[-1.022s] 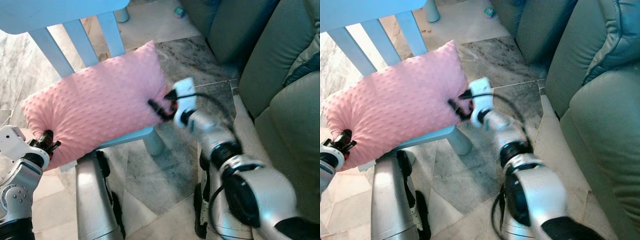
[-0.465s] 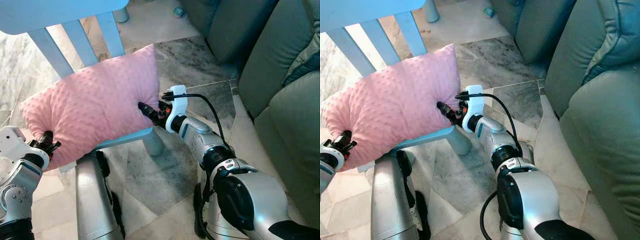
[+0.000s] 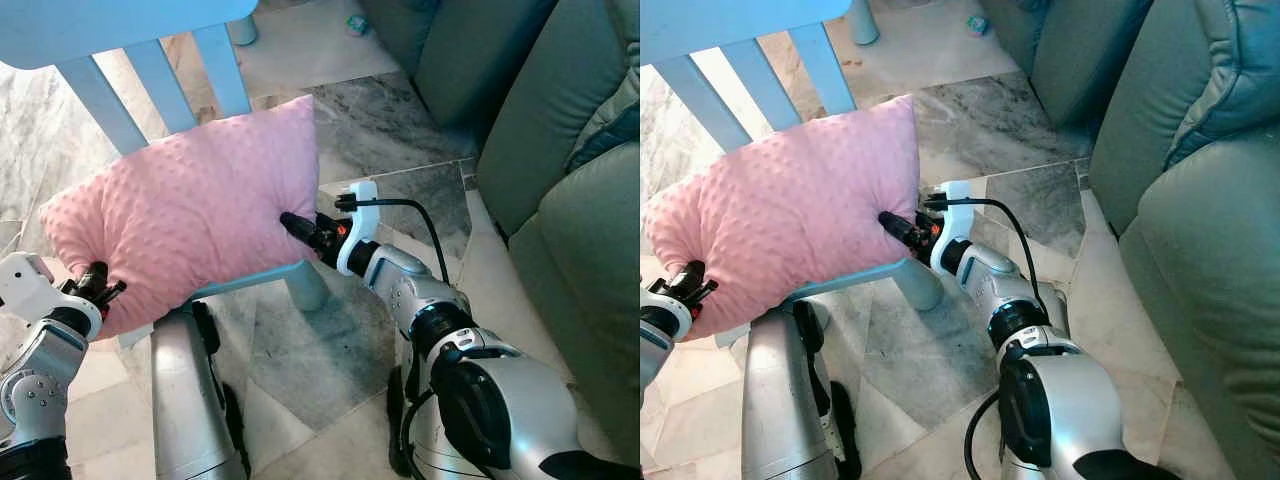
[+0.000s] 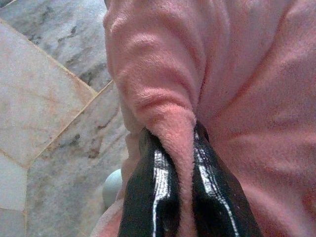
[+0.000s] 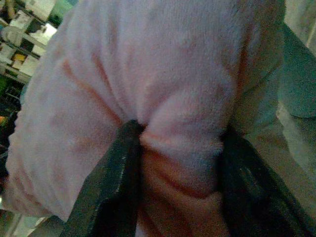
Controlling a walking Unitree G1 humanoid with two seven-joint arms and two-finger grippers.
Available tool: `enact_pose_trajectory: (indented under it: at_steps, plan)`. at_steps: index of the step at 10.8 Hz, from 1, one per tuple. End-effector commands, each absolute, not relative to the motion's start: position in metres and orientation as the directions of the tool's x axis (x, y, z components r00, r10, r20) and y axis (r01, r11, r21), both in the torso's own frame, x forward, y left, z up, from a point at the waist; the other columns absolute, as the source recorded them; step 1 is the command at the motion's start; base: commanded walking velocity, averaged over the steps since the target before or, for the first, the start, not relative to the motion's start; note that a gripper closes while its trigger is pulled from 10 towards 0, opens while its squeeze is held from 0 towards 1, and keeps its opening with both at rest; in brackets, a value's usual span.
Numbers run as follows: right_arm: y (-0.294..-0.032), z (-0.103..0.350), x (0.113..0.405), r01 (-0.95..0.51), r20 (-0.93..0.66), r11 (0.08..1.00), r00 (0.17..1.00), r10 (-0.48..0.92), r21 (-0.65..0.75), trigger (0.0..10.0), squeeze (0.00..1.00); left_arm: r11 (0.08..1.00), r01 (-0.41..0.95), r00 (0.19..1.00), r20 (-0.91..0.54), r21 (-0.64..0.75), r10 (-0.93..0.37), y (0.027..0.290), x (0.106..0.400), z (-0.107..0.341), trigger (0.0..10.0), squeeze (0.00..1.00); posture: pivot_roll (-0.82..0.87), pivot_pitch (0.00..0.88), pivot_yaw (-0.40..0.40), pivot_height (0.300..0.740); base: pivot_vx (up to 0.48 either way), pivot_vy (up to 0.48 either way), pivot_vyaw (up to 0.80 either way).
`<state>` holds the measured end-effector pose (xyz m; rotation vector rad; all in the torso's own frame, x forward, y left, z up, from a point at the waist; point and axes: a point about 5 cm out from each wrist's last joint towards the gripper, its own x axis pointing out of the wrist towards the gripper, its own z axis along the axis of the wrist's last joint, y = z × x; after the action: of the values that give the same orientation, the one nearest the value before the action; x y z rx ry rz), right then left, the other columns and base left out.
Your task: Move the pillow to the sofa
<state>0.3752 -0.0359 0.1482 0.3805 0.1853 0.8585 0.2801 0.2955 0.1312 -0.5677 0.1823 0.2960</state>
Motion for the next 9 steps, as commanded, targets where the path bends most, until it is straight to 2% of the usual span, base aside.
enact_pose_trajectory:
  at_steps: [1, 6, 9]
  plan:
    - [-0.0247, 0.1286, 0.3623, -0.704, -0.045, 0.538, 0.588, 0.808, 0.464, 0.0, 0.0, 0.798, -0.342, 0.933, -0.277, -0.496, 0.228, 0.2983, 0.2738, 0.125, 0.0, 0.0, 0.04, 0.446, 0.077, 0.414, 0.0, 0.0, 0.0]
    - [-0.0267, 0.1246, 0.3592, -0.699, -0.017, 0.51, 0.581, 0.814, 0.501, 0.0, 0.0, 0.798, -0.349, 0.931, -0.277, -0.492, 0.237, 0.3005, 0.2752, 0.1258, 0.0, 0.0, 0.03, 0.441, 0.08, 0.414, 0.0, 0.0, 0.0]
    - [-0.0272, 0.1308, 0.3615, -0.719, 0.002, 0.509, 0.578, 0.816, 0.474, 0.0, 0.0, 0.809, -0.345, 0.932, -0.277, -0.477, 0.234, 0.2984, 0.2747, 0.1253, 0.0, 0.0, 0.02, 0.442, 0.078, 0.414, 0.0, 0.0, 0.0]
